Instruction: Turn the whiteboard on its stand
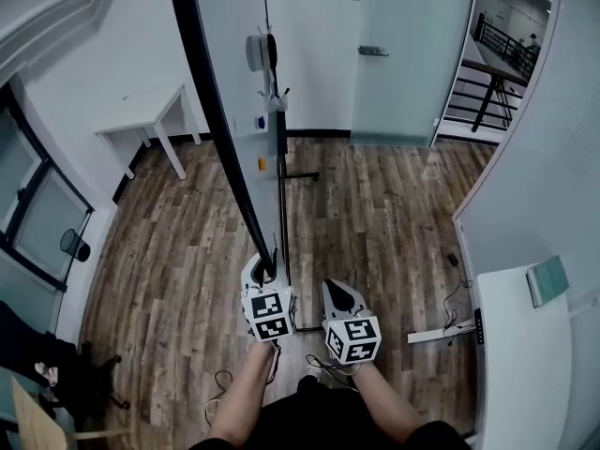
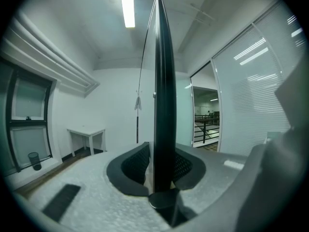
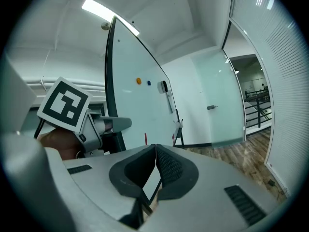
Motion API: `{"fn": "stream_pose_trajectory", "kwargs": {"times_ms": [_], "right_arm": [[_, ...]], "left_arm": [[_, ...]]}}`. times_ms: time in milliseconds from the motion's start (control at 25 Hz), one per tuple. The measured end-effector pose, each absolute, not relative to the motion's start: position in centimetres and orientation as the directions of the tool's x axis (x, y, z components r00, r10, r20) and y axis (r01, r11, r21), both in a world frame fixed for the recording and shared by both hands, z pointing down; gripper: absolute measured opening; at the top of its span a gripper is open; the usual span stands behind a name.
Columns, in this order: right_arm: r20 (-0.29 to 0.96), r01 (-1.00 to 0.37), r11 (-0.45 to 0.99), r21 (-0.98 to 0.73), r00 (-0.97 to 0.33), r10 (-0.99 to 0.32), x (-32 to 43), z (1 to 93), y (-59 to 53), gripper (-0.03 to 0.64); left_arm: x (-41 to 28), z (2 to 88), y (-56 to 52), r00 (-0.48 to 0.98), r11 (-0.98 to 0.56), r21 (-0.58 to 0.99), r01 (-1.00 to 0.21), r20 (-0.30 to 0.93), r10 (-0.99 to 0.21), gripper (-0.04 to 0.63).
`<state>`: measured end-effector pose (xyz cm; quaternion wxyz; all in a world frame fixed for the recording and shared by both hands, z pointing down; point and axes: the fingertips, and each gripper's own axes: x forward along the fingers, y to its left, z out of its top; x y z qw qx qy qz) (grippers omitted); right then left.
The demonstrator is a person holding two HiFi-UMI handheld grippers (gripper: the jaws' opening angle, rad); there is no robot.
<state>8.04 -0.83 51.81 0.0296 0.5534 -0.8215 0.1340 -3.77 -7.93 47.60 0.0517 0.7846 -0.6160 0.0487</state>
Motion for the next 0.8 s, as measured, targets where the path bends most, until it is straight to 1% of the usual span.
{"fn": "stream_pose_trajectory", "kwargs": {"times_ms": [200, 400, 800], "right_arm": [[0.186, -0.917, 0.350, -0.191, -0.384, -0.904, 7.9, 51.7, 0.3, 0.012], [0.160, -0.923, 0.341, -0.180, -0.369, -0.916, 9.5, 51.6, 1.5, 0.014], [0.151, -0.930, 0.316, -0.189, -0.346, -0.926, 10.7, 51.0, 5.2, 0.012]], "left_arm": [[-3.6, 47.2, -6.6, 0.235, -0.234, 0.023, -0.972, 0.133, -0.963, 0.089], [-3.1, 47.6, -5.5, 0.226, -0.224, 0.025, -0.974, 0.131, -0.965, 0.089], [-1.8, 47.4, -1.9, 0.258, -0.258, 0.015, -0.966, 0.133, -0.957, 0.101]]}}
